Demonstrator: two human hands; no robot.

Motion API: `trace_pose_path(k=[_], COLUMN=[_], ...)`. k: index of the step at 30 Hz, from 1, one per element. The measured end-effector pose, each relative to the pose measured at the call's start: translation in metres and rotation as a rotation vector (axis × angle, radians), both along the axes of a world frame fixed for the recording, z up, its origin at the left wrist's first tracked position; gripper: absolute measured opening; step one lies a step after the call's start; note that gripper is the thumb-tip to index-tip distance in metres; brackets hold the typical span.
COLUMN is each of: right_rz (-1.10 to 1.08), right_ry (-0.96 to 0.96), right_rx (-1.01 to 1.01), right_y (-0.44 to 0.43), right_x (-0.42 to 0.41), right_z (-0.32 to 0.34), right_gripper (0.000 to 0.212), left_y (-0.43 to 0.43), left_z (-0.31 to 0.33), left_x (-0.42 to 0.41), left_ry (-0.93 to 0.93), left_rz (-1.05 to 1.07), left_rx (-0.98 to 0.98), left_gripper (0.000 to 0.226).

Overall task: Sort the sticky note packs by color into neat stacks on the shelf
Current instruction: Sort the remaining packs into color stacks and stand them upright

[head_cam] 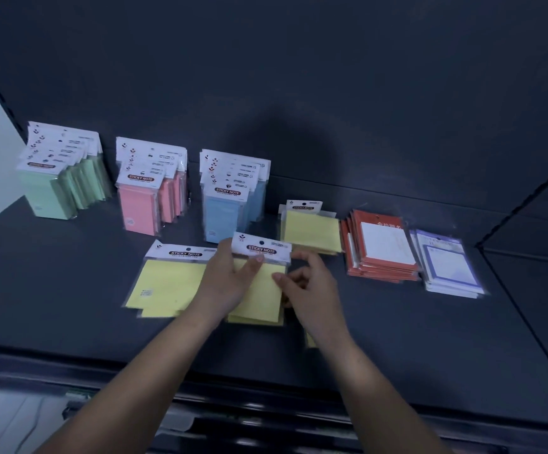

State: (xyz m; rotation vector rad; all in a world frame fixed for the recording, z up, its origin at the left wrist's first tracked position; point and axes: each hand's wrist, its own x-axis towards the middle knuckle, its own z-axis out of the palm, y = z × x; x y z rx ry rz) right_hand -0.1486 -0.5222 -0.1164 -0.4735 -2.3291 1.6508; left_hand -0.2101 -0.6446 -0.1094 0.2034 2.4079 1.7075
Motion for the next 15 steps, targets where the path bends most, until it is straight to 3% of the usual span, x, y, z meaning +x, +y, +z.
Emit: trace_pose_path(k=[3, 6, 12, 15], right_rz=[0.01, 0.047, 0.042, -0.083], right_ry=[-0.038, -0.056, -0.006, 0.034], right_rx=[0.293, 0.509, 0.525, 0.457], right_y=[-0.004, -0.008, 0.0, 0.016], right_x=[-0.004, -0.008, -0.007, -0.009], right_z=[-0.004, -0.004, -0.004, -0.002], right_gripper=[0.035, 0.036, 0.023, 0.033], left_y=[-0.005, -0.006, 0.002, 0.015], left_z=[-0.008, -0.009, -0.003, 0.003], left_x=[0.003, 0.012, 0.019, 0.019], left_ry=[0.061, 0.103, 0.043, 0.104], left_rz=[-0.083, -0.119, -0.197, -0.217], left_rx=[-0.374, -0.472, -0.483, -0.459], left_gripper=[0.064, 0.072, 0.074, 0.075])
